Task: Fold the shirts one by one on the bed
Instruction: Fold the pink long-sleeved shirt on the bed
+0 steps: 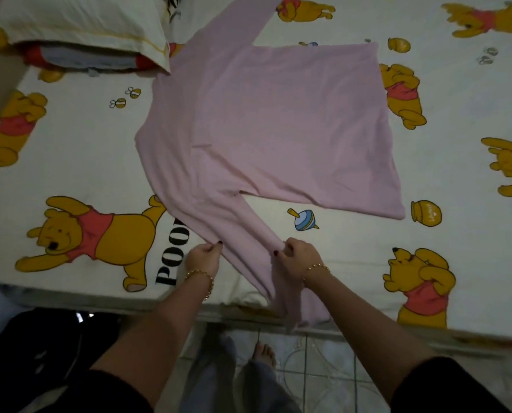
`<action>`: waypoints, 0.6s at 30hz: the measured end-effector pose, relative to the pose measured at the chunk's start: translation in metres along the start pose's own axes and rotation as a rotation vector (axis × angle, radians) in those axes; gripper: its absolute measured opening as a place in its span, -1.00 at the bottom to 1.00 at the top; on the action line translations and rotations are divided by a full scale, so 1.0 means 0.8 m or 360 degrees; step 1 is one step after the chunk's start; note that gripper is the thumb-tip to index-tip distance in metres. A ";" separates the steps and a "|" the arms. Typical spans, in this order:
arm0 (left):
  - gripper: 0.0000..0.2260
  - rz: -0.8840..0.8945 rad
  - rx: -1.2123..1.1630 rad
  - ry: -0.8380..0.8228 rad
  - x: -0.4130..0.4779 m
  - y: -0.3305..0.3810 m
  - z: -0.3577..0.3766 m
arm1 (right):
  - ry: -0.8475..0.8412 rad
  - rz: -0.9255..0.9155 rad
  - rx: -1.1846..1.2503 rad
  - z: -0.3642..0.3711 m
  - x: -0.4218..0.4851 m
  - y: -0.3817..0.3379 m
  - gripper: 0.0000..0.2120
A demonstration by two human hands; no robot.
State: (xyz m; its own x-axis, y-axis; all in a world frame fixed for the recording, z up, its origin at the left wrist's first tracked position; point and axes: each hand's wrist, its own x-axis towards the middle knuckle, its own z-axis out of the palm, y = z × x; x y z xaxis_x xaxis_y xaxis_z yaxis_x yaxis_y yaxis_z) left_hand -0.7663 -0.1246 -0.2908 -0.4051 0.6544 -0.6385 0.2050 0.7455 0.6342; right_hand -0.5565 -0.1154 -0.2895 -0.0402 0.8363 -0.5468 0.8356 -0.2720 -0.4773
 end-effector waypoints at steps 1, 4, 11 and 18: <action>-0.84 0.0016 -0.0009 -0.0003 -0.009 0.000 0.005 | 0.0018 0.0033 0.0083 -0.001 -0.003 0.004 -0.74; -0.87 -0.0013 -0.0389 0.0174 -0.014 -0.003 0.010 | 0.0121 0.0152 0.0384 -0.009 -0.008 0.013 -0.70; -0.66 -0.0419 -0.1021 -0.0301 -0.062 -0.044 0.029 | -0.0287 0.0279 0.0461 0.001 -0.049 0.049 -0.55; -0.76 -0.0282 -0.0752 -0.0607 -0.100 -0.067 0.030 | -0.0334 0.0275 0.0448 -0.011 -0.080 0.087 -0.60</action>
State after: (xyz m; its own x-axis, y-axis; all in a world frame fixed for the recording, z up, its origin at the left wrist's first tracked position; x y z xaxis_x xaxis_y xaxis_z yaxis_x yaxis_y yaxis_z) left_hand -0.7233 -0.2138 -0.2842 -0.0326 0.5899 -0.8069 -0.2870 0.7678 0.5729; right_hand -0.4911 -0.1838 -0.2818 -0.0475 0.6588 -0.7508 0.6580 -0.5449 -0.5198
